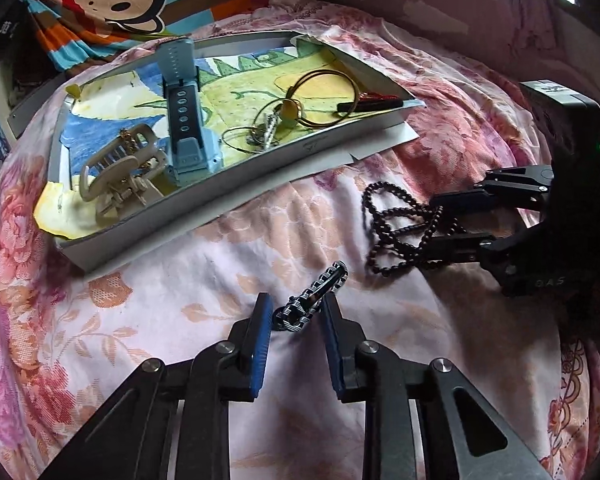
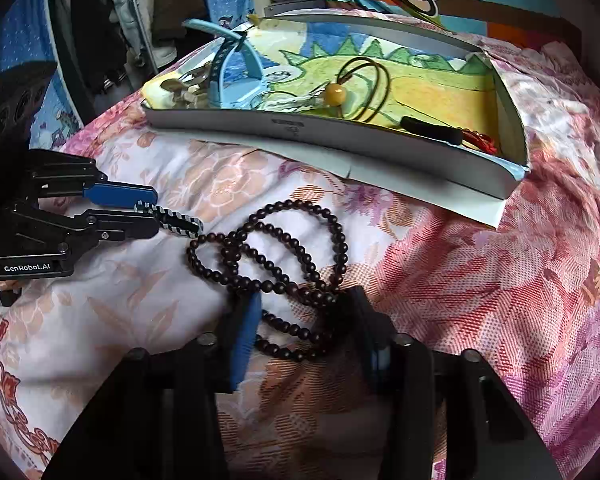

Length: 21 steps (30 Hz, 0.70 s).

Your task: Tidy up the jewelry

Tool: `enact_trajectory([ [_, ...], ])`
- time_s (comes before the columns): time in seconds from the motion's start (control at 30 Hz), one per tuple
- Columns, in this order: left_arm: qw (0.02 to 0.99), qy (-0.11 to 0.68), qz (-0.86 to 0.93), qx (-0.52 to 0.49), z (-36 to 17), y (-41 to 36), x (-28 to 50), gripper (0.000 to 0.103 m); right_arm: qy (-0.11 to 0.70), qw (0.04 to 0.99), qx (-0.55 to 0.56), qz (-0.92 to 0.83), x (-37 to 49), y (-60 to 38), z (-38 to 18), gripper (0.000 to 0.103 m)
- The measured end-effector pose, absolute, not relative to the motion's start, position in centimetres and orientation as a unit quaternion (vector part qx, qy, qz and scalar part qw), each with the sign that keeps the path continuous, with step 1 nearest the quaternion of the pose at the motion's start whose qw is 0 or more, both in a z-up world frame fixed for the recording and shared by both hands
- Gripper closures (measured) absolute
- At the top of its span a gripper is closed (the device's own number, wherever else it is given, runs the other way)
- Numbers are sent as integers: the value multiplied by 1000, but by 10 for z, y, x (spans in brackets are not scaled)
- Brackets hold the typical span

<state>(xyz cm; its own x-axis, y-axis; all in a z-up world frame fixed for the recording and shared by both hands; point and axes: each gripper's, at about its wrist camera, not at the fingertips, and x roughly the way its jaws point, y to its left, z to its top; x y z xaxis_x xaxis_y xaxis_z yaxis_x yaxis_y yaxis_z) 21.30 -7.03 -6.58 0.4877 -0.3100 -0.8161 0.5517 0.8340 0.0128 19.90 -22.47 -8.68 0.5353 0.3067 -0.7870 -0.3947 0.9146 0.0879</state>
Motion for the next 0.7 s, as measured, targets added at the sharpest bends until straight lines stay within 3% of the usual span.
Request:
enact_trajectory([
  [0.13, 845, 449, -253, 140, -68, -76, 211, 85, 435, 875, -60, 205, 197, -221, -86, 84],
  [0.3, 850, 452, -248, 109, -70, -79, 207, 85, 421, 882, -67, 202, 193, -221, -81, 94],
  [0.7, 880, 421, -217, 44, -52, -69, 200, 89, 353, 914, -60, 192, 183, -233, -43, 94],
])
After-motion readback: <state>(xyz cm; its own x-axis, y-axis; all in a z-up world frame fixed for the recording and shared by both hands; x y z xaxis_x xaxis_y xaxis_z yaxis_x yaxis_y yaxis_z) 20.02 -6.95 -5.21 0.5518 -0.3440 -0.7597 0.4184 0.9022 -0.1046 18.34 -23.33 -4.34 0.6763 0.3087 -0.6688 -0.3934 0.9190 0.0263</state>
